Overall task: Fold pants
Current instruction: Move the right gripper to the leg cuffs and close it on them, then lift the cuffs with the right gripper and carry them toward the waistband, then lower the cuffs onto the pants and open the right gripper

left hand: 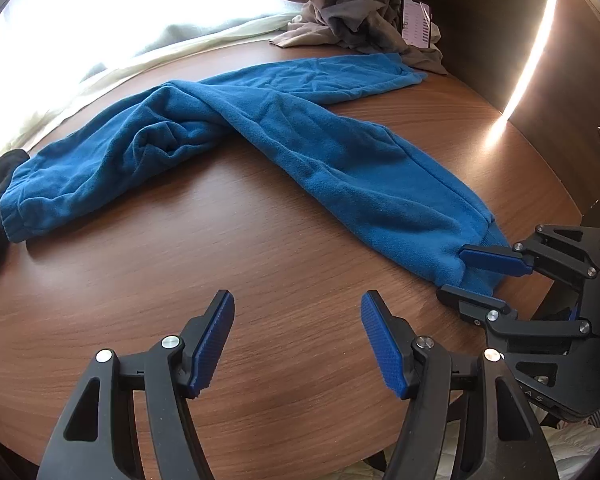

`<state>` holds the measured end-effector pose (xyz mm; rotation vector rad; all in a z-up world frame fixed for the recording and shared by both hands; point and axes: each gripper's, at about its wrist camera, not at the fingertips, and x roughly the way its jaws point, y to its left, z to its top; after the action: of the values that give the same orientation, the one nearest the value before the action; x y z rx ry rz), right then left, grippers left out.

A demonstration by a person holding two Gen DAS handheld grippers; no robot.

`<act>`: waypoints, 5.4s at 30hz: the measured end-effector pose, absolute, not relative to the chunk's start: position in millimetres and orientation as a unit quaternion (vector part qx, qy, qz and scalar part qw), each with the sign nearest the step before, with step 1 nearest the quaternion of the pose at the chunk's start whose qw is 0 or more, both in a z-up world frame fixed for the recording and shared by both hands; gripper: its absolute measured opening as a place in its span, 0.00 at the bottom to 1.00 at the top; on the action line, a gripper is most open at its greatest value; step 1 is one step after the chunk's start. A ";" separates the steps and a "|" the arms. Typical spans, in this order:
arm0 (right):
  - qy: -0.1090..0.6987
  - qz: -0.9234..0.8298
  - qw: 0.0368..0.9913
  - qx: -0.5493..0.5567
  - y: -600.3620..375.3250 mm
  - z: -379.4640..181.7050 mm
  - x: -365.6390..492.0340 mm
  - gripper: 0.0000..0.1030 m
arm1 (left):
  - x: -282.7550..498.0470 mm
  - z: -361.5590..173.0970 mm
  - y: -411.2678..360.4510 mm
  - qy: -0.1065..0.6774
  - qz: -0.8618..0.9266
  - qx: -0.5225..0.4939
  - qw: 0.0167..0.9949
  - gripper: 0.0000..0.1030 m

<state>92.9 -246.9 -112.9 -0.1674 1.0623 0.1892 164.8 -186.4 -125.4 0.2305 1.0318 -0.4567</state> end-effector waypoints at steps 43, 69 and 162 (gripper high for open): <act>0.354 0.032 0.934 0.021 -375.8 26.7 213.7 0.11 | 259.8 -22.3 -242.5 0.339 -0.197 0.108 0.913 0.67; 0.506 0.039 0.854 0.115 -495.0 -42.9 357.4 0.11 | 351.7 -63.0 -309.3 0.363 -0.160 0.146 0.906 0.68; 0.433 -0.064 0.872 0.220 -576.6 -88.0 315.3 0.07 | 356.1 -98.2 -343.3 0.401 -0.178 0.169 0.883 0.72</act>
<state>315.2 -576.6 -88.0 0.4599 0.9056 -0.1344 356.1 -343.3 -98.2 0.3509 0.8354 -0.3696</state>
